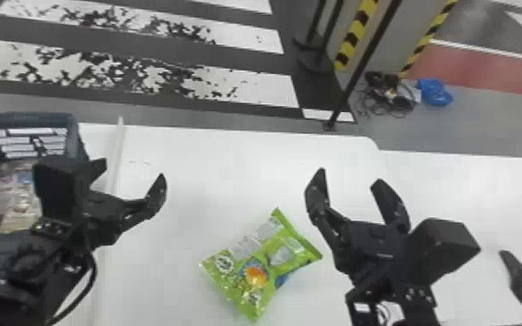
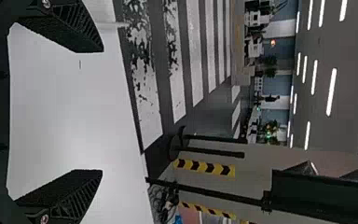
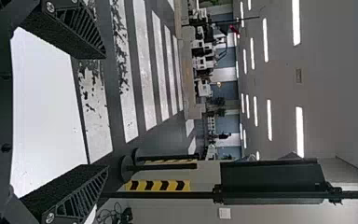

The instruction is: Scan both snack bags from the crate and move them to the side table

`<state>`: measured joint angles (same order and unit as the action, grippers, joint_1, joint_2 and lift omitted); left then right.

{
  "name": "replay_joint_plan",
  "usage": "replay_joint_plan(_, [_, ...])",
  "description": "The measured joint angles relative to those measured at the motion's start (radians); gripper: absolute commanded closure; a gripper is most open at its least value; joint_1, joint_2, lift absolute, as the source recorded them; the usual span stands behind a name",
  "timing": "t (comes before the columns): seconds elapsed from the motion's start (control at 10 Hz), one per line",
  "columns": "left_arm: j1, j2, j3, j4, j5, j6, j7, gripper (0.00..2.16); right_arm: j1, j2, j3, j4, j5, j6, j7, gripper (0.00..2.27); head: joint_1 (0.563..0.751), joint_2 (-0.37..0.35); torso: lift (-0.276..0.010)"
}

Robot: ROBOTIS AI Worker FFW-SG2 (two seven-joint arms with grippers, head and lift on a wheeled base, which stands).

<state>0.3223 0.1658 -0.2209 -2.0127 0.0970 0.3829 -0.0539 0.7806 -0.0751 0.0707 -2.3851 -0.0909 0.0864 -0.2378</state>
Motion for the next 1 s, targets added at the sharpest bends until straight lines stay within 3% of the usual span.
replay_joint_plan(0.1, [0.050,0.019,0.070,-0.073,0.024,-0.026,0.004,0.07,-0.005,0.001,0.000,0.009,-0.001,0.004,0.000,0.09,0.695,-0.133,-0.029])
replay_joint_plan(0.3, [0.128,0.034,0.183,-0.165,0.074,-0.064,-0.003,0.07,-0.013,0.004,0.005,0.014,-0.001,0.049,0.003,0.08,0.695,-0.052,-0.029])
replay_joint_plan(0.6, [0.216,0.069,0.348,-0.208,0.214,-0.129,-0.051,0.07,-0.025,0.004,0.004,0.050,-0.015,0.092,0.016,0.09,0.695,0.038,-0.029])
replay_joint_plan(0.8, [0.268,0.073,0.424,-0.236,0.260,-0.143,-0.053,0.07,-0.056,0.003,0.000,0.073,-0.019,0.240,0.061,0.18,0.695,0.088,-0.029])
replay_joint_plan(0.9, [0.288,0.073,0.451,-0.242,0.280,-0.155,-0.053,0.07,-0.066,0.003,-0.013,0.078,-0.020,0.312,0.130,0.66,0.695,0.122,-0.029])
replay_joint_plan(1.0, [0.302,0.075,0.473,-0.248,0.295,-0.161,-0.055,0.07,-0.078,0.005,-0.033,0.083,-0.024,0.371,0.216,1.59,0.695,0.158,-0.029])
